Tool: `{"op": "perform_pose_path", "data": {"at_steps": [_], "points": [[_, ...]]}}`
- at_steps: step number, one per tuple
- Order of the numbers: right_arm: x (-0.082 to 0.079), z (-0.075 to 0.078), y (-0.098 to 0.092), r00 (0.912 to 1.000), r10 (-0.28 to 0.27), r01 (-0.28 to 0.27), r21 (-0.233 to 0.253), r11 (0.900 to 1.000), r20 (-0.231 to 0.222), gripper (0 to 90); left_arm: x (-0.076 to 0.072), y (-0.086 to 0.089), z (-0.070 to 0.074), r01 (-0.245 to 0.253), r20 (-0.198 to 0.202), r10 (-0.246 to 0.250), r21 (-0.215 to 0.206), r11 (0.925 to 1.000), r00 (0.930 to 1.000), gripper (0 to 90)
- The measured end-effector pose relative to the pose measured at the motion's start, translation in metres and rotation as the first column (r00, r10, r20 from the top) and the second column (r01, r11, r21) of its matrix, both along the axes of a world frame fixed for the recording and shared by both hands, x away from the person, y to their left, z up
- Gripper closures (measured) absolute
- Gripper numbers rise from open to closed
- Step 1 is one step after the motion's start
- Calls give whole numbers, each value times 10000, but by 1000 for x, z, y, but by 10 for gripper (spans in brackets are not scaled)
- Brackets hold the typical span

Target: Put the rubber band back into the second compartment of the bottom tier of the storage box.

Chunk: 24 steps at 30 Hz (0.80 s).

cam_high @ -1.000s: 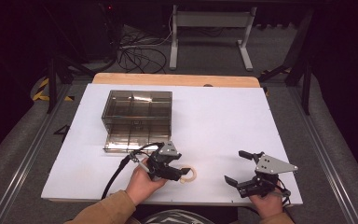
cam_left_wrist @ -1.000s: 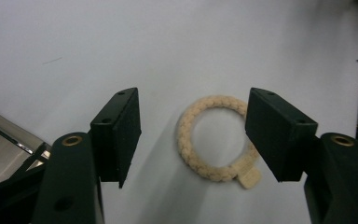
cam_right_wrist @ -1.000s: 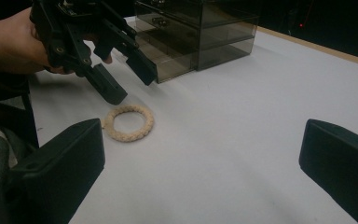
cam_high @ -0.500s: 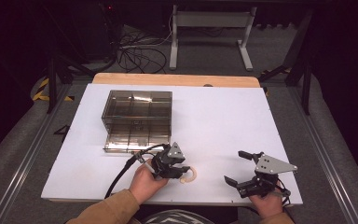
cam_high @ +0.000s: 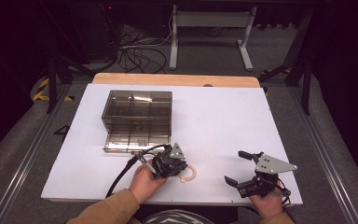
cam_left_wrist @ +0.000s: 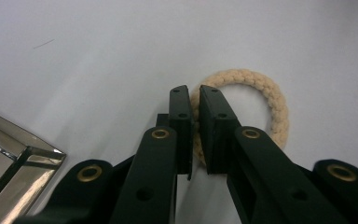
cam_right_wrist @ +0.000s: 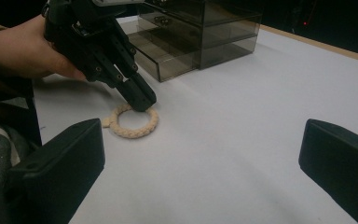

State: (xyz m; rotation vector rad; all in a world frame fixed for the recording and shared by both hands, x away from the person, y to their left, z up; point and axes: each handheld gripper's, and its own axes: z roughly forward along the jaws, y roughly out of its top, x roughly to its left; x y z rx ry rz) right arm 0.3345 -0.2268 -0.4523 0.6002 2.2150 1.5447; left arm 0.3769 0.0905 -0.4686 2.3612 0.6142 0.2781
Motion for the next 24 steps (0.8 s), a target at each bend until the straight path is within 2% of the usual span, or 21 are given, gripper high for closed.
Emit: {"op": "perform_pose_path", "data": {"at_steps": [7, 13, 18, 24], "points": [[0, 0, 0, 10000, 5, -5, 21, 10000, -15, 6, -1, 2, 4, 6, 7, -6, -140, 9999, 10000, 845], [0, 0, 0, 10000, -2, 2, 12, 10000, -4, 6, -5, 4, 12, 90, 233, -80, -394, 9992, 9997, 848], [0, 0, 0, 10000, -1, 1, 31, 10000, -4, 6, -9, 9, 20, 87, 450, -47, -902, 9959, 9990, 848], [0, 0, 0, 10000, -8, 8, 2, 10000, -7, 8, -13, 14, 30, 111, 753, -17, -1245, 9922, 9972, 848]]}}
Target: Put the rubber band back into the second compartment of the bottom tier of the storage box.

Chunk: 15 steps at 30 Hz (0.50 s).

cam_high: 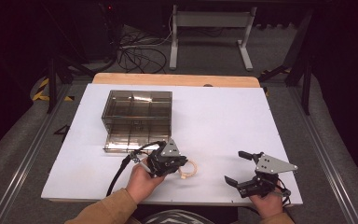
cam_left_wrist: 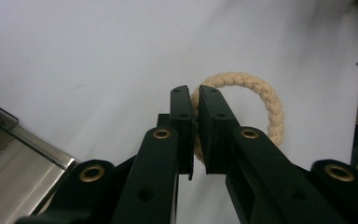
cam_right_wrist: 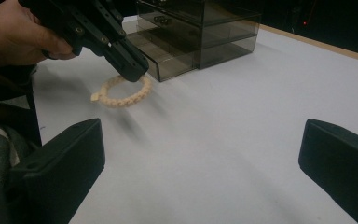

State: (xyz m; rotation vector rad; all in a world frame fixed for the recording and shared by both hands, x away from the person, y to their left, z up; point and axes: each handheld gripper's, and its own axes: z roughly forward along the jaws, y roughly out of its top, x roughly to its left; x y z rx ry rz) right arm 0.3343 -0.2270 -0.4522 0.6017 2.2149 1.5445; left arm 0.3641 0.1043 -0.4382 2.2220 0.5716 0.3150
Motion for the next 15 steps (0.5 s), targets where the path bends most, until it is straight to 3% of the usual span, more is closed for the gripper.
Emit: {"op": "perform_pose_path", "data": {"at_steps": [10, 15], "points": [[1, 0, 0, 10000, -6, 6, 7, 10000, -9, 8, -3, 5, 10, -51, 535, 56, -96, 9999, 9986, 847], [1, -1, 0, 10000, -19, 19, 22, 10000, -21, 8, -4, 8, 14, -63, 588, 79, -258, 9996, 9982, 847]]}}
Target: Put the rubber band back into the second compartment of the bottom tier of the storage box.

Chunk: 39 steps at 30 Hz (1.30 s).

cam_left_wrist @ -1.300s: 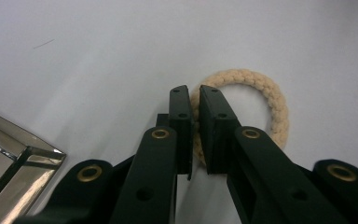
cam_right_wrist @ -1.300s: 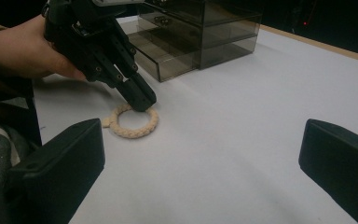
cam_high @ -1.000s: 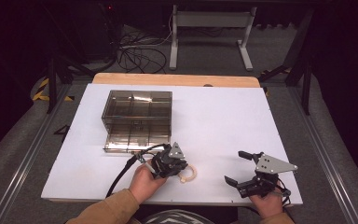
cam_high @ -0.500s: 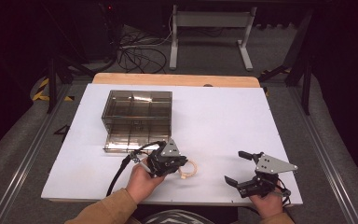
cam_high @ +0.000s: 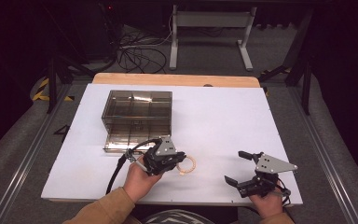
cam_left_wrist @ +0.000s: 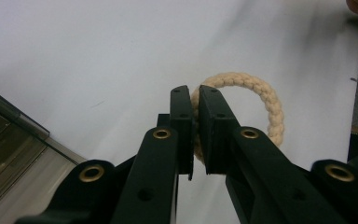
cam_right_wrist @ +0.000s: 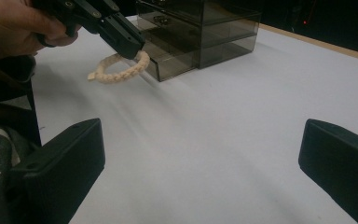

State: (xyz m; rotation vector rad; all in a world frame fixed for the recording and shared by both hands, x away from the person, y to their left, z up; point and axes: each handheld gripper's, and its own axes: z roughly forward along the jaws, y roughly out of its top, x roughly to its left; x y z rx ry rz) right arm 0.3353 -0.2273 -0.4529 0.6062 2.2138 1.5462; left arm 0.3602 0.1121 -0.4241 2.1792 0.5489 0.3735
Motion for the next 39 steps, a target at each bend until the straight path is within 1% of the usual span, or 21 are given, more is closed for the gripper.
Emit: {"op": "perform_pose_path", "data": {"at_steps": [5, 8, 12, 15, 22, 26, 29, 30, 34, 39], "points": [[0, 0, 0, 10000, -2, 3, 21, 10000, -49, 8, 1, 3, 3, -34, -55, 34, -104, 9999, 10000, 847], [0, 0, 0, 10000, -1, 1, 31, 10000, -58, 8, 1, 4, 4, -41, -12, 41, -167, 9999, 10000, 847], [0, 0, 0, 10000, 5, -5, 23, 10000, -56, 8, 0, 6, 7, -65, 155, 67, -90, 9999, 9999, 847], [0, 0, 0, 10000, -2, 2, 28, 10000, -46, 8, 0, 10, 11, -142, 268, 145, -111, 9998, 9995, 847], [0, 0, 0, 10000, -2, 2, 14, 10000, -64, 8, 2, 24, 20, -393, 418, 405, -312, 9987, 9983, 847], [0, 0, 0, 10000, -3, 3, 24, 10000, -58, 8, 4, 32, 24, -562, 547, 578, -299, 9980, 9968, 847], [0, 0, 0, 10000, 3, -3, 21, 10000, -54, 8, 6, 39, 27, -736, 696, 756, -306, 9968, 9947, 847], [0, 0, 0, 10000, 3, -3, 20, 10000, -50, 8, 7, 41, 28, -797, 656, 819, -355, 9962, 9945, 847], [1, 0, 1, 10000, 34, -34, 23, 10000, -44, 8, 9, 51, 32, -992, 735, 1021, -422, 9942, 9921, 846], [3, 0, 3, 9999, 109, -109, 22, 9999, -28, 8, 10, 62, 36, -1222, 897, 1251, -371, 9918, 9881, 846]]}}
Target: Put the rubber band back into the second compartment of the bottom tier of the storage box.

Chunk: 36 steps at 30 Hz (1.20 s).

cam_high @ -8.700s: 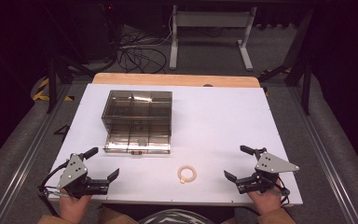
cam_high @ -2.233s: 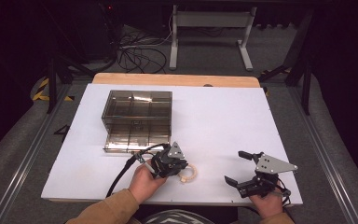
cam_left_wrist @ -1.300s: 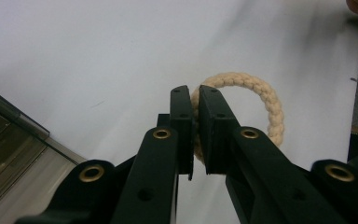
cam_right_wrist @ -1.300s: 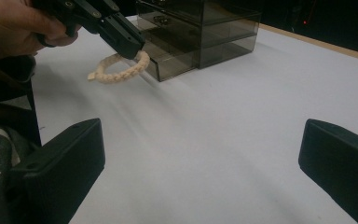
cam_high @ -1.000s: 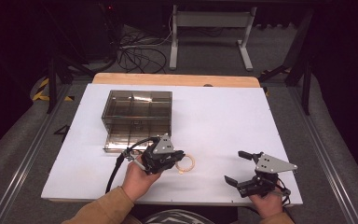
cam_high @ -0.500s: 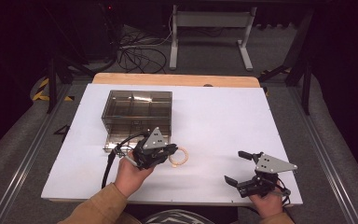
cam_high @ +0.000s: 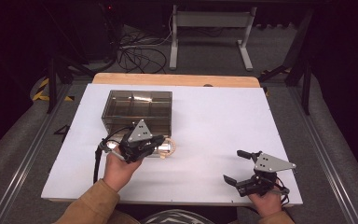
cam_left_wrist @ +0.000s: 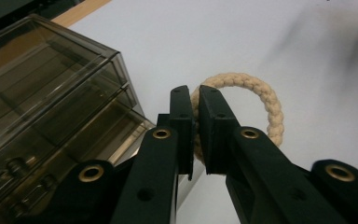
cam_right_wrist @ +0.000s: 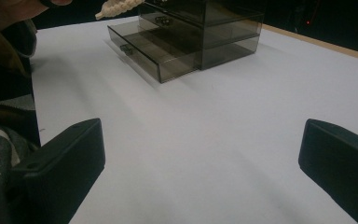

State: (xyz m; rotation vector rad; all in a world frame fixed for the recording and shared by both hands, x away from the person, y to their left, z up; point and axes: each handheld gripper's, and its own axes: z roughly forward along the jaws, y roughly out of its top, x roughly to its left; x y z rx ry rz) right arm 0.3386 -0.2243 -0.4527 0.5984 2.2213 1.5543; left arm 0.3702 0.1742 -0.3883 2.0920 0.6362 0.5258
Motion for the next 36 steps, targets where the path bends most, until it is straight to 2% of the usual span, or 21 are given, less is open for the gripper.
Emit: {"op": "perform_pose_path", "data": {"at_steps": [13, 25, 36], "points": [[2, 0, 1, 10000, 71, -70, -36, 10000, 32, 8, 7, 32, 4, -621, 296, 620, 29, 9981, 9976, 843], [1, 0, 1, 10000, 40, -40, -7, 10000, 24, 8, 15, 53, 0, -1116, 235, 1114, 109, 9937, 9935, 842], [1, 0, 0, 10000, 31, -31, -9, 10000, 12, 8, 27, 70, -12, -1487, 73, 1486, 360, 9882, 9889, 841]]}}
